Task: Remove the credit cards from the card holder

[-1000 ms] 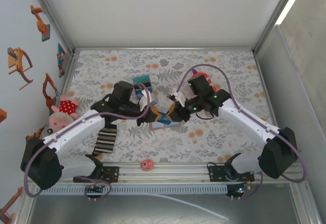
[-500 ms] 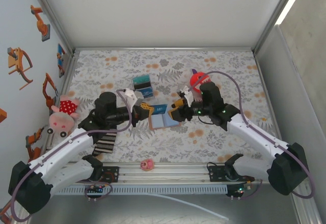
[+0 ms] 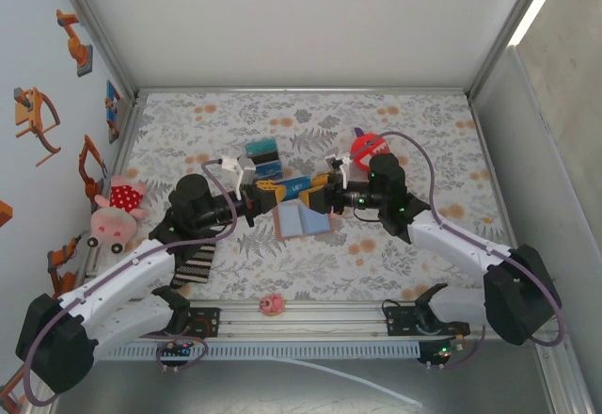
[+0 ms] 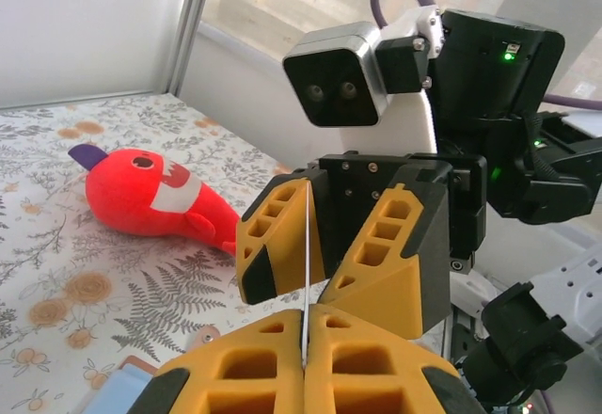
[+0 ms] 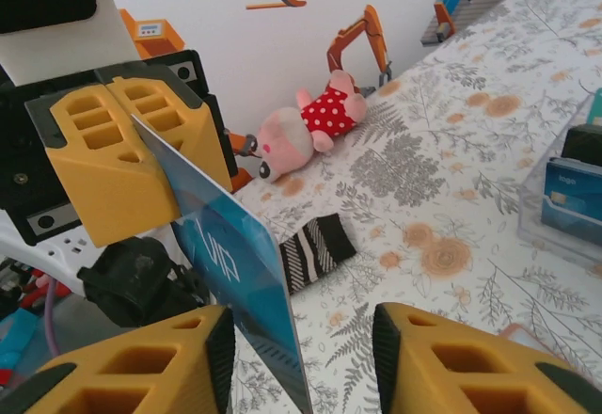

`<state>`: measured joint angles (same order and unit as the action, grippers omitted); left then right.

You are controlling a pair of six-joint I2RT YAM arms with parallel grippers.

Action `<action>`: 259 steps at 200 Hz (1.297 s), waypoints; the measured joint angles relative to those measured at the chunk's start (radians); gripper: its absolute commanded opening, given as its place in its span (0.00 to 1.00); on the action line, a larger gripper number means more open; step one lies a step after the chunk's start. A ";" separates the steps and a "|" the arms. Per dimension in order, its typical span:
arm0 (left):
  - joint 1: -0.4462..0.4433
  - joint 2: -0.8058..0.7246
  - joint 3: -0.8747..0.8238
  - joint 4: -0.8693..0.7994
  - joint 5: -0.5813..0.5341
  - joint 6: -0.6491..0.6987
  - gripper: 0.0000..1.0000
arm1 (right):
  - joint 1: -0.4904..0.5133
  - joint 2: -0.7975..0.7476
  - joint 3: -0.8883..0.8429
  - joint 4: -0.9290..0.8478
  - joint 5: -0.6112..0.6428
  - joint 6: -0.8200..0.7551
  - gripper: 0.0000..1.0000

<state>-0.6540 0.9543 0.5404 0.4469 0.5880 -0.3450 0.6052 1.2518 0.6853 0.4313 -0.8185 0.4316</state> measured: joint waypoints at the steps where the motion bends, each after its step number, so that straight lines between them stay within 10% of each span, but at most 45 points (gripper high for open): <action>1: 0.000 0.000 0.000 0.001 0.000 -0.001 0.00 | 0.000 0.001 0.000 0.002 -0.002 -0.002 0.32; 40: 0.007 -0.005 0.000 -0.011 -0.027 -0.002 0.03 | 0.000 0.005 0.004 0.040 -0.049 0.022 0.00; 115: 0.008 -0.070 0.080 -0.259 -0.034 0.105 0.52 | 0.001 -0.043 0.006 -0.037 -0.056 -0.030 0.00; 259: 0.009 0.248 0.543 -0.912 0.108 0.456 0.47 | 0.021 -0.053 0.101 -0.381 -0.117 -0.225 0.00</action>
<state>-0.6453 1.2026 1.0832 -0.4648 0.6964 0.1112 0.6258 1.1984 0.7860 0.0498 -0.9356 0.2066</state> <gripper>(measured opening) 0.485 0.038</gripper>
